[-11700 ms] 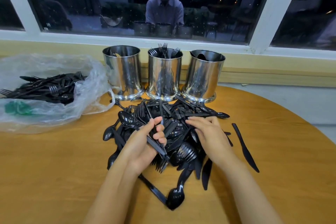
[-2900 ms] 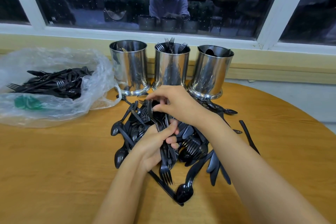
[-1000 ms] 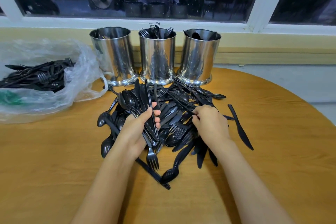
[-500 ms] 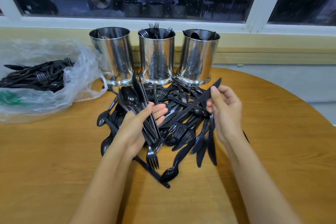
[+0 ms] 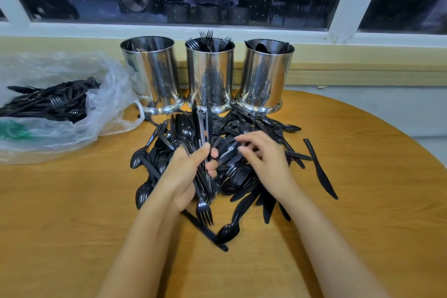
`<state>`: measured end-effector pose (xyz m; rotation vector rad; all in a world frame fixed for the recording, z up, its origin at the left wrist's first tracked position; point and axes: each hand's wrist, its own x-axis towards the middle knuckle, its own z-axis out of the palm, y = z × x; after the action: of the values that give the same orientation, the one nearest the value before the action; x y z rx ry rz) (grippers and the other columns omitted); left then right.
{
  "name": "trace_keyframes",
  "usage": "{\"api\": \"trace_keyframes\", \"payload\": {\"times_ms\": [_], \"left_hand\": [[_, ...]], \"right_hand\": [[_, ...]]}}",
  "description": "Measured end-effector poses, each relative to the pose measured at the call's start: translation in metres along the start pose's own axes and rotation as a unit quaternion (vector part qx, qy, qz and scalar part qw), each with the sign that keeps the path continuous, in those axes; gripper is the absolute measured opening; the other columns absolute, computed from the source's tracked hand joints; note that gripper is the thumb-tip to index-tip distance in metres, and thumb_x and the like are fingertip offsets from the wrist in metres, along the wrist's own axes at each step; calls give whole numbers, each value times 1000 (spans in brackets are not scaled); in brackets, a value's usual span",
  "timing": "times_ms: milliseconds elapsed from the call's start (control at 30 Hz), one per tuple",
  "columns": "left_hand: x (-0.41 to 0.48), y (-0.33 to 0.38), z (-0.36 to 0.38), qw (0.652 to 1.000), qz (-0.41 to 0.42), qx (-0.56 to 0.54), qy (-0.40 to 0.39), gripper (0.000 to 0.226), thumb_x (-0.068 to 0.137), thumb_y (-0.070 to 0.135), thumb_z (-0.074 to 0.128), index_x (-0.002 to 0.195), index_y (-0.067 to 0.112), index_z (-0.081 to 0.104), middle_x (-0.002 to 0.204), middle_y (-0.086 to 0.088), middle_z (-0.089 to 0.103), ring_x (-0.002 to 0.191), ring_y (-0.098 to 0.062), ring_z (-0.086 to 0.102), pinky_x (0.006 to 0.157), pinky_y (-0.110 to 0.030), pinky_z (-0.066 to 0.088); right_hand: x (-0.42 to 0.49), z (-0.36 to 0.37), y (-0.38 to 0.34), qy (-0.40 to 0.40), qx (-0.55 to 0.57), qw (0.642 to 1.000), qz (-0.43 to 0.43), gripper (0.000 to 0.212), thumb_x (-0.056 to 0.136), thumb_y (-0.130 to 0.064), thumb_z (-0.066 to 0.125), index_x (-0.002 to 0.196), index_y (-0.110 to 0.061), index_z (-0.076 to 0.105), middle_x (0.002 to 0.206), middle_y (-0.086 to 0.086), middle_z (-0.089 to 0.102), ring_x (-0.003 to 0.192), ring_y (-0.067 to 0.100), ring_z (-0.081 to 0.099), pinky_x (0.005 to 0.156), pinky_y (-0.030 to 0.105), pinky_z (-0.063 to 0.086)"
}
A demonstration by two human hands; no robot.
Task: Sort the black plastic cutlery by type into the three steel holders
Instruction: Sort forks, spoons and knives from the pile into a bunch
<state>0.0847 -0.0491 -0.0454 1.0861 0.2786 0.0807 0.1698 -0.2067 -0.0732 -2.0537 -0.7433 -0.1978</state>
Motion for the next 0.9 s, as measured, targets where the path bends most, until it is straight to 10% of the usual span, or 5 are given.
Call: {"api": "trace_keyframes", "payload": {"times_ms": [233,567,900], "left_hand": [[7,6,-16,992,61,-71,83,13,104,9,42,95,12,50,72,0,54,53,-10,43,49,-21,43],[8,8,-19,985,60,-127,100,12,104,10,43,102,10,55,70,0,56,53,-10,47,50,-22,46],[10,7,-21,982,34,-157,104,9,100,11,51,96,9,58,74,-1,58,62,-12,54,56,-25,52]], "right_hand": [[-1,12,8,-128,-136,981,-55,32,99,-21,52,129,-21,62,126,-9,60,108,4,33,93,15,31],[1,-5,7,-64,-155,986,-6,11,93,-17,62,99,-21,70,95,-12,64,101,8,44,86,31,44],[1,-11,5,84,-10,991,101,8,93,-19,62,95,-26,63,73,-11,57,60,2,51,61,14,38]]}}
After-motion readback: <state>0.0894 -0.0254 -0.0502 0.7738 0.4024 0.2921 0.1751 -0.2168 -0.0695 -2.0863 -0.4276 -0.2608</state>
